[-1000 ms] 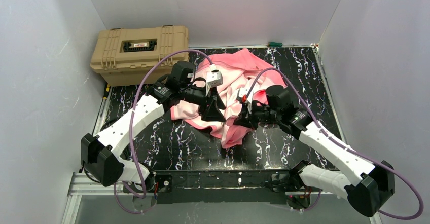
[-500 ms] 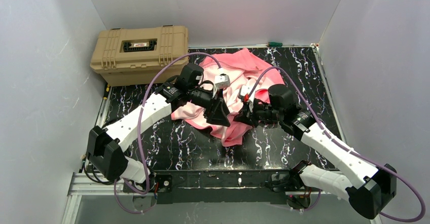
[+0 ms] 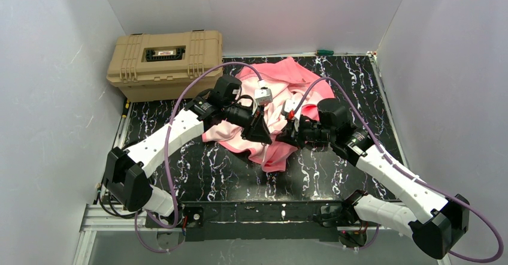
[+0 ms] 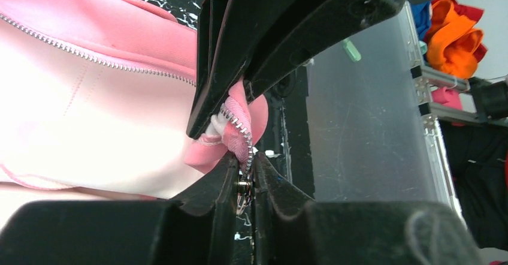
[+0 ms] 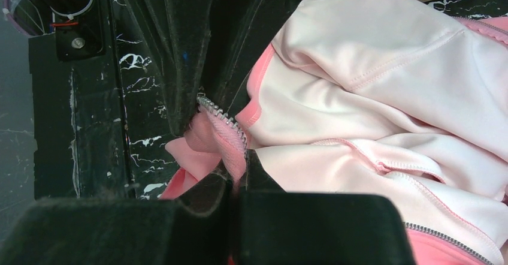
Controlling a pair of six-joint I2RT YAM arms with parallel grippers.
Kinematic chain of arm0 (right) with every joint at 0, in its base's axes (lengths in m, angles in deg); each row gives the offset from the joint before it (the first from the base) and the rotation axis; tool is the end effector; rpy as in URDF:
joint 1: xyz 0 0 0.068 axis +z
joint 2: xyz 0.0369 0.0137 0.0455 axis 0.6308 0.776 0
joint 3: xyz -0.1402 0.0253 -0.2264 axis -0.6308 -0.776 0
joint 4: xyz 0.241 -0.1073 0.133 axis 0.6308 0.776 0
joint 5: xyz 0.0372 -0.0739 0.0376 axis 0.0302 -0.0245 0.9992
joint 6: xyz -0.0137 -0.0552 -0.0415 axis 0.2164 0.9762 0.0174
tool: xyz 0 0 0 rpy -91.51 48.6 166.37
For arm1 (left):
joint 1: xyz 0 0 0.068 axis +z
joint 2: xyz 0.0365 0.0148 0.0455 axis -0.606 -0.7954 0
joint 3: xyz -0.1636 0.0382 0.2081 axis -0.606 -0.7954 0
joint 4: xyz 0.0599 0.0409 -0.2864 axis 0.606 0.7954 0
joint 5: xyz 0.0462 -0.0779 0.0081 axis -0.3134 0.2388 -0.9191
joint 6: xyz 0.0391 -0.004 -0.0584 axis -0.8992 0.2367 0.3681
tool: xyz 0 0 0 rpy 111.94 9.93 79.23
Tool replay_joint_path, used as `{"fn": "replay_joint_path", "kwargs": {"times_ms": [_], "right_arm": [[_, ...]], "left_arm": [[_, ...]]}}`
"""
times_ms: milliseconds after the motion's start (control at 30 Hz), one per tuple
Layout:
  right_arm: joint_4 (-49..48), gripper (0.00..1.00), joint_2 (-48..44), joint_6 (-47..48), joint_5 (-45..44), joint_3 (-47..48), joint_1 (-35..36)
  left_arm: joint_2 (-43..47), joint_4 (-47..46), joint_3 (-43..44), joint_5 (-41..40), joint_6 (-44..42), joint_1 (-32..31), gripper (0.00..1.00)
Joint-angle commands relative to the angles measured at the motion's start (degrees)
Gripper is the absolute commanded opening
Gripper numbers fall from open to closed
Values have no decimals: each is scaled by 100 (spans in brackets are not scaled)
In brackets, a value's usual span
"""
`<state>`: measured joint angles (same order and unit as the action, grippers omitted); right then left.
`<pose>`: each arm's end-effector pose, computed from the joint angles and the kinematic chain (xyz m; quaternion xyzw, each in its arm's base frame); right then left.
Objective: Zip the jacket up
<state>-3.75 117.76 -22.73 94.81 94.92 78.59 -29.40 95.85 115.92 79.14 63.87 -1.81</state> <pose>0.1961 0.2004 0.3083 -0.5089 0.6294 0.3267 0.4880 0.2514 -0.2676 0.3195 0.5139 0.6144 -0.5269 0.2844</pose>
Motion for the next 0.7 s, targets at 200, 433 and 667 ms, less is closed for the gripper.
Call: {"fn": "replay_joint_path", "kwargs": {"times_ms": [200,433,667], "right_arm": [[21,1,-44,150,-15,332,33],[10,41,-50,-44,469,372,33],[-1319,53,-151,-953,1032,-3,25]], "left_arm": [[171,646,404,22,-514,-13,0],[256,797,521,-75,-774,-17,0],[388,849,479,-80,-1046,-12,0]]}}
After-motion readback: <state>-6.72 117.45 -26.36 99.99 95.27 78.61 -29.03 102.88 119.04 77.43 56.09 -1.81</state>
